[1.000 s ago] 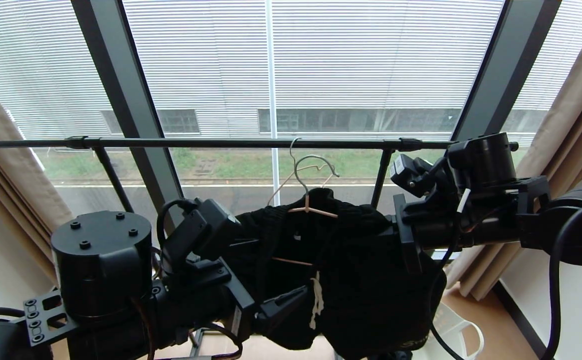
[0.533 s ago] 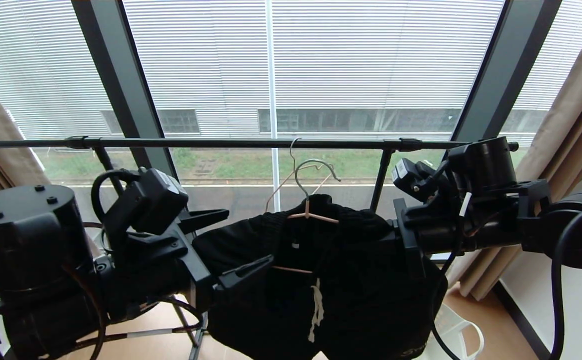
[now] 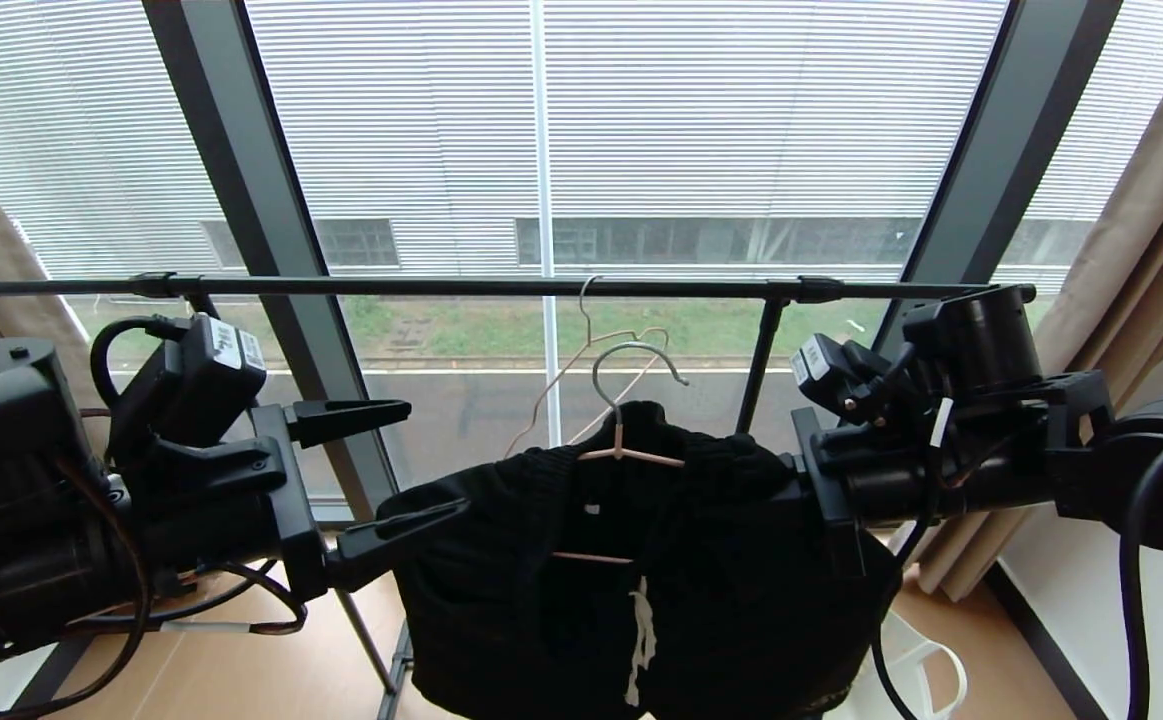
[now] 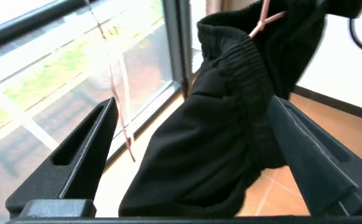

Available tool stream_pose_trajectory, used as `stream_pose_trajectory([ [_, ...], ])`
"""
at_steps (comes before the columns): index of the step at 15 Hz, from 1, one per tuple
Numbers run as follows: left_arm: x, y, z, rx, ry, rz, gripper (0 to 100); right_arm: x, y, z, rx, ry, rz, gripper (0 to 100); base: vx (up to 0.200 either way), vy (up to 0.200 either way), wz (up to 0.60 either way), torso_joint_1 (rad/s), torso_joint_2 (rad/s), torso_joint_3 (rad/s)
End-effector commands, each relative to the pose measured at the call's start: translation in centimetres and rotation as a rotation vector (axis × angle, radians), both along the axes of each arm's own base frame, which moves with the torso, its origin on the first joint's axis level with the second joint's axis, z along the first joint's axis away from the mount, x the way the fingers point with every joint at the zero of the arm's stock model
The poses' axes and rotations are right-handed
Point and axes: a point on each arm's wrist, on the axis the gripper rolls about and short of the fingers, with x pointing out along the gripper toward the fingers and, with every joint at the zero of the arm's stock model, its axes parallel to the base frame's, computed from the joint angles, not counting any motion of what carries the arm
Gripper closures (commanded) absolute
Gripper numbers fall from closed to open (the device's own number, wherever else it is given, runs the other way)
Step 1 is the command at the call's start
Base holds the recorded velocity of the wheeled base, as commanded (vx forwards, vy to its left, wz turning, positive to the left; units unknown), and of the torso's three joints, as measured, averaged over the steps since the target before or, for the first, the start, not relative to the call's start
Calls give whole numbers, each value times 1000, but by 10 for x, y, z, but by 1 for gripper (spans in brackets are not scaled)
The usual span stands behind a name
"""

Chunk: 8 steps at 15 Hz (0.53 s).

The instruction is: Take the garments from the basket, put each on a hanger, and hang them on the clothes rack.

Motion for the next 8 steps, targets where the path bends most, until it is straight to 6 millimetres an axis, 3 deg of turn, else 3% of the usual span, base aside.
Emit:
stream_pose_trajectory([
  [1,2,0,-3,-1,24,-37,0,-3,-1,4,3,-12,3,100,0,0,0,0,0,0],
  [6,7,-5,-10,143,-62,-107,0,-10,-4,8,6,-21,4,100,0,0,0,0,0,0],
  [8,13,-8,-5,177,-47,-160,0,-14,-6,10,8,-30,3,100,0,0,0,0,0,0],
])
